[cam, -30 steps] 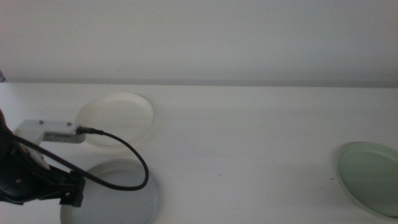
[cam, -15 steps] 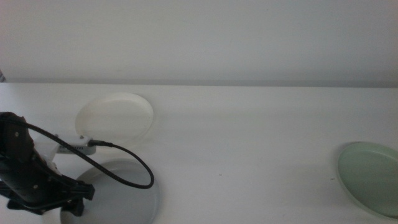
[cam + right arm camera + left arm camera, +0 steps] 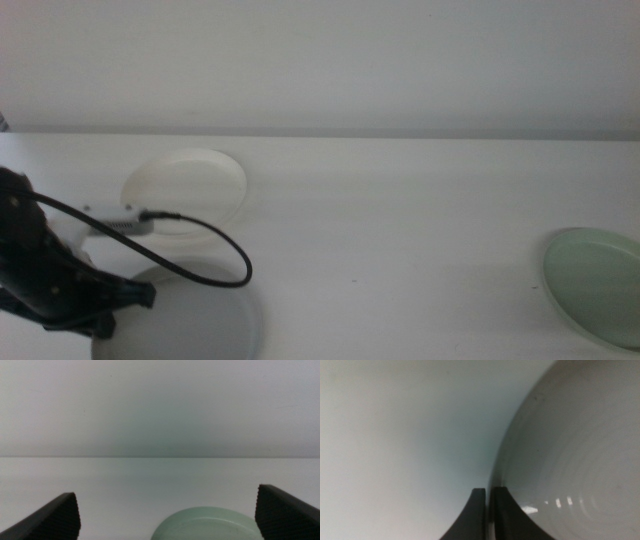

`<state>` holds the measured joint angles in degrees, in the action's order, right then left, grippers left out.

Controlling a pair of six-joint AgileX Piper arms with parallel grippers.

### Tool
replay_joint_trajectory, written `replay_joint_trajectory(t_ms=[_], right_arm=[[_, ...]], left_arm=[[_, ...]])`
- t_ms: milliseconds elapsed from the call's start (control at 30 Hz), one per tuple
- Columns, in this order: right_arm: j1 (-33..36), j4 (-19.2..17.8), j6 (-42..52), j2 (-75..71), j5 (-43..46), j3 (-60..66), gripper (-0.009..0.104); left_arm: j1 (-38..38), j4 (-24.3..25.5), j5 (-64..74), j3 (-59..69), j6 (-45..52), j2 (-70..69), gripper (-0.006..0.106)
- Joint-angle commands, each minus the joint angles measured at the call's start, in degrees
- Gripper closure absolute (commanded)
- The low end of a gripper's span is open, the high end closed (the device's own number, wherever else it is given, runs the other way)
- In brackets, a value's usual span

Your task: Stack the three bowls on top of each other.

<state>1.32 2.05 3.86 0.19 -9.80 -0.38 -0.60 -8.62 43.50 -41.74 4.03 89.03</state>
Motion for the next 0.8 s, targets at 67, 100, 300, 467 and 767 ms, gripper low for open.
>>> replay_joint_trajectory(t_ms=[67, 100, 300, 467, 767], right_arm=[[-0.24, -0.46, 0.26, -2.23, 0.23, 2.52, 0.002], [-0.24, -0.46, 0.26, -2.23, 0.23, 2.52, 0.002], [-0.24, -0.46, 0.26, -2.23, 0.23, 2.52, 0.002], [-0.24, -0.46, 0.26, -2.23, 0.23, 2.52, 0.002], [-0.24, -0.46, 0.26, -2.23, 0.23, 2.52, 0.002]], left_arm=[[-2.65, -0.59, 11.86, -7.24, -4.83, -5.61, 0.102], [-3.61, -0.82, 15.36, -10.24, -5.37, -5.71, 0.102], [-9.87, -3.07, 21.94, -27.38, -6.02, 2.72, 0.102], [-14.89, -3.81, 23.63, -39.16, -7.06, 14.02, 0.102], [-20.19, -4.21, 27.16, -56.32, -7.06, 31.10, 0.102]])
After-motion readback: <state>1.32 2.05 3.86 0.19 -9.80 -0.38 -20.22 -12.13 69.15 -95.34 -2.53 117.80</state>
